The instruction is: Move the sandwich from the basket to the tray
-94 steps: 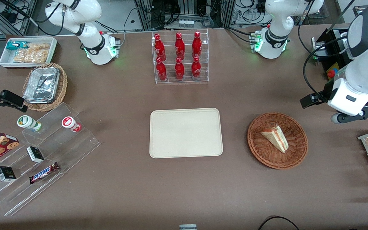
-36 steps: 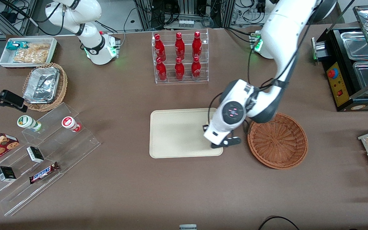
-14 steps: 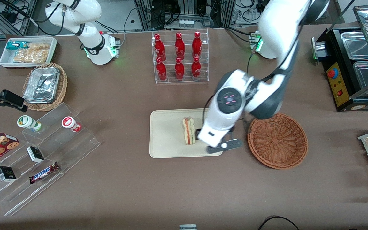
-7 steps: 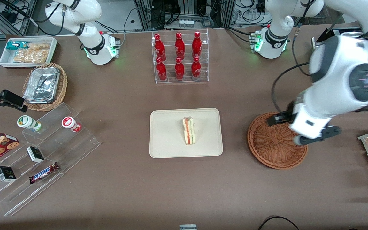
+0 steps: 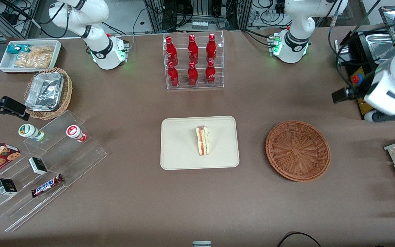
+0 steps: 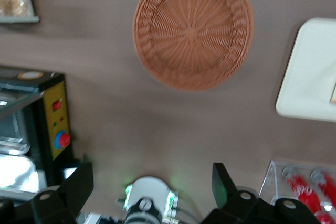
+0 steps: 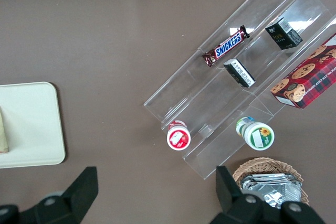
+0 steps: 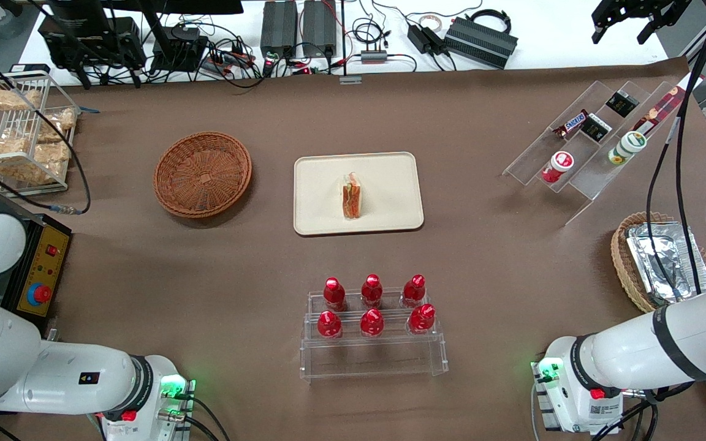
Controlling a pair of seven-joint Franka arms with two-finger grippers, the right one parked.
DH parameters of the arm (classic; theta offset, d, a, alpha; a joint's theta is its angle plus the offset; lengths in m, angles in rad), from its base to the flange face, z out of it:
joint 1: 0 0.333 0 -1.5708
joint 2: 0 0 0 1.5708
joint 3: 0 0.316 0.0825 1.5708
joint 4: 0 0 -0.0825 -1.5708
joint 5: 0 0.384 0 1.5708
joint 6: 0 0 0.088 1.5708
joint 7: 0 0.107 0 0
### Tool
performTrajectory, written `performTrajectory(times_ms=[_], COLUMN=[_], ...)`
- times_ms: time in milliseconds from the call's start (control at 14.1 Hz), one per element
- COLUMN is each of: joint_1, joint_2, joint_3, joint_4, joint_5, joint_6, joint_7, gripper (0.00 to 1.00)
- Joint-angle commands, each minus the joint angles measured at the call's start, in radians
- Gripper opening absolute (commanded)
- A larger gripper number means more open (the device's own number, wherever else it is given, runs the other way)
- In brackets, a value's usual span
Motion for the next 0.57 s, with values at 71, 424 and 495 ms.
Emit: performTrajectory(times_ms=[71,424,495], joint_1=[0.001,-0.003,-0.005], joint_2=[-0.144,-0.108,-0.102], joint_3=[-0.004,-0.005,-0.005], joint_4=[-0.174,-0.122,-0.108], joint_5=[0.018,0.001,0.009], joint_6=[0.093,0.093,0.091], joint_7=[0.022,0.016,0.016], gripper=[1.0,1.0,1.0])
